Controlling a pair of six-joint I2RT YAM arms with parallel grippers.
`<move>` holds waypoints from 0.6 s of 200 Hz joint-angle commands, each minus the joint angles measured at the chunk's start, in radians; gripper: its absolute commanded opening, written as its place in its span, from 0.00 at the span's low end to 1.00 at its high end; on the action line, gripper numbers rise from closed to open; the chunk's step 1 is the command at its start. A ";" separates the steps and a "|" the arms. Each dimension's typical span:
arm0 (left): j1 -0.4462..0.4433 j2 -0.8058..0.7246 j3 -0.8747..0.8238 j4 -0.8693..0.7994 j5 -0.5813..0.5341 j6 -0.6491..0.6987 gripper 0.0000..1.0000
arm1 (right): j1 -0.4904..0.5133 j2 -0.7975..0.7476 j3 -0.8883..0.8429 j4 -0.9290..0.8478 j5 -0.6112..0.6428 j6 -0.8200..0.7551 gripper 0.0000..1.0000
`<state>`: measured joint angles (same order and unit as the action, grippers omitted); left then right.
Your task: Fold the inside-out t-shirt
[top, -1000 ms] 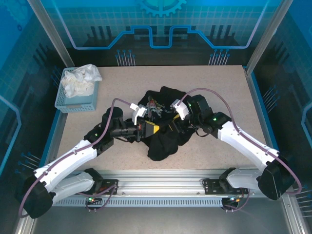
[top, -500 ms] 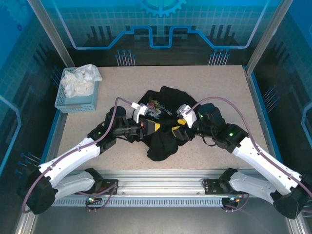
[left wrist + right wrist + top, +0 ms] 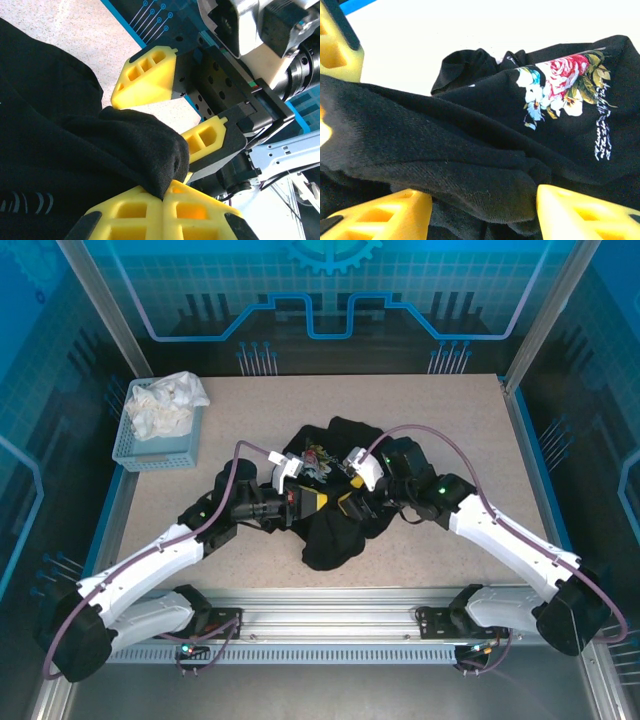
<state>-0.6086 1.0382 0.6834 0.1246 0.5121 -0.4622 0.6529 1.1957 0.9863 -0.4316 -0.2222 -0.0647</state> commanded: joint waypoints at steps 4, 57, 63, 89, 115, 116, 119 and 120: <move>0.003 -0.020 -0.007 0.006 0.000 0.039 0.00 | -0.029 -0.002 0.024 0.005 -0.058 -0.023 0.56; 0.004 -0.020 -0.007 0.006 0.012 0.056 0.00 | -0.034 0.056 0.030 0.054 -0.093 -0.052 0.55; 0.004 -0.020 -0.007 0.000 0.014 0.064 0.00 | -0.034 0.073 0.033 0.072 -0.104 -0.048 0.54; 0.003 -0.025 0.007 -0.068 -0.045 0.117 0.00 | -0.037 0.123 0.080 0.079 -0.239 -0.016 0.19; 0.005 -0.031 0.031 -0.178 -0.371 0.157 0.00 | -0.077 0.076 0.055 0.089 -0.439 0.102 0.00; 0.005 -0.031 0.032 -0.182 -0.387 0.158 0.00 | -0.080 0.074 0.052 0.096 -0.455 0.109 0.00; 0.005 -0.027 0.037 -0.194 -0.445 0.156 0.00 | -0.087 0.069 0.043 0.110 -0.492 0.132 0.00; 0.005 -0.026 0.039 -0.199 -0.461 0.155 0.00 | -0.088 0.067 0.039 0.117 -0.506 0.141 0.00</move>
<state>-0.6086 1.0256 0.6838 0.0429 0.3878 -0.3679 0.6125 1.3151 1.0275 -0.3798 -0.4580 -0.0563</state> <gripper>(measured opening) 0.053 0.062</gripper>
